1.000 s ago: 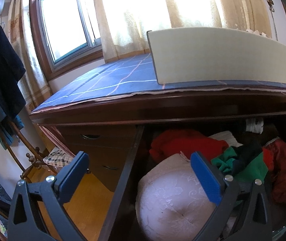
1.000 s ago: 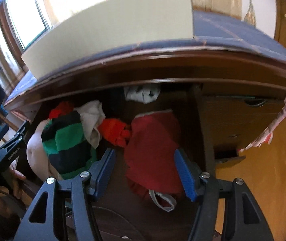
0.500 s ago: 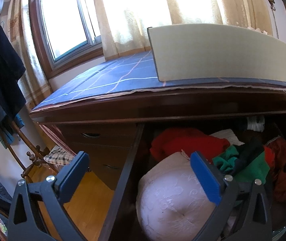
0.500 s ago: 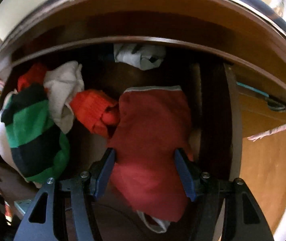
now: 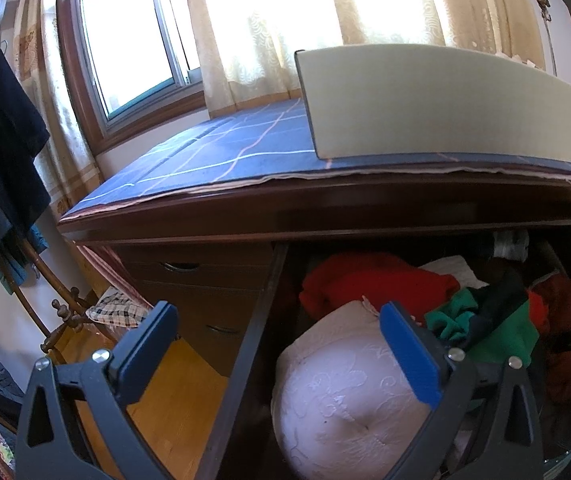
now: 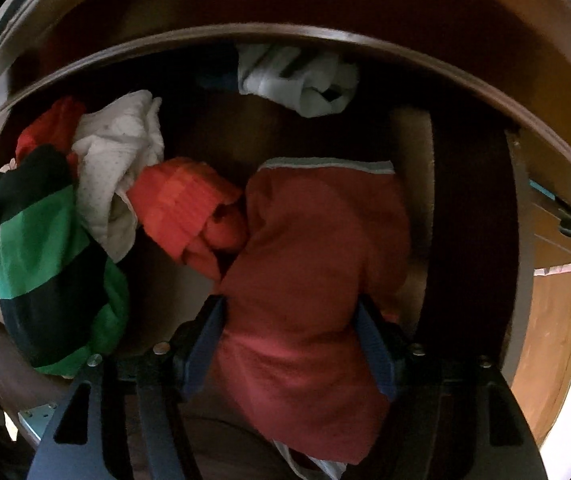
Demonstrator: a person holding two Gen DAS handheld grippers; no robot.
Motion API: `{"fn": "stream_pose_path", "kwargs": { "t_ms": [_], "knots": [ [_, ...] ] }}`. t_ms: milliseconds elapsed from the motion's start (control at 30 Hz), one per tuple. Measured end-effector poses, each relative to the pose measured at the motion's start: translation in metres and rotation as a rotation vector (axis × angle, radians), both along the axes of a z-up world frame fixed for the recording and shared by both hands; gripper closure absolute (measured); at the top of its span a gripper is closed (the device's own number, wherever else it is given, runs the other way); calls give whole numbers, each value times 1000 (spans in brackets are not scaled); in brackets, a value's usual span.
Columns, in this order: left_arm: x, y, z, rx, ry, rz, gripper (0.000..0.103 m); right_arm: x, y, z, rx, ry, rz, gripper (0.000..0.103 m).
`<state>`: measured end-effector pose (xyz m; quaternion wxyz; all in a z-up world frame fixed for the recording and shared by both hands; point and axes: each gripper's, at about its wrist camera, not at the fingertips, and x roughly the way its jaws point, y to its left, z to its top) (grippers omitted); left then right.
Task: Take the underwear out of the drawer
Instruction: 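Grasp the red cloth in the drawer with the right gripper, then lift the red cloth and release it into the cream box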
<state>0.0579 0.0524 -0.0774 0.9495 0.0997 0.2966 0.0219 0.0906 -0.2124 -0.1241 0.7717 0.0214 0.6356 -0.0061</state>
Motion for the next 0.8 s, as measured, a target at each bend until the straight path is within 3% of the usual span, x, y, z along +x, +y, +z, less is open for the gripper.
{"fn": "stream_pose_path", "kwargs": {
  "t_ms": [100, 200, 267, 433, 500, 600, 800],
  "knots": [
    [0, 0, -1, 1, 3, -1, 1, 5, 11, -8, -24, 33, 60, 18],
    [0, 1, 2, -2, -2, 1, 1, 6, 13, -8, -28, 36, 79, 19],
    [0, 1, 2, -1, 0, -2, 1, 5, 12, -6, -32, 29, 91, 24],
    [-1, 1, 3, -2, -1, -1, 1, -4, -8, 7, -4, -29, 41, 64],
    [-1, 2, 3, -2, -2, -1, 1, -10, -19, 14, 37, -72, 1, 72],
    [-2, 2, 4, -1, -1, -1, 1, -23, -25, 24, 77, -130, -44, 78],
    [-1, 2, 4, 1, -1, 3, 1, -55, -41, 51, 214, -245, -145, 79]
  ]
}}
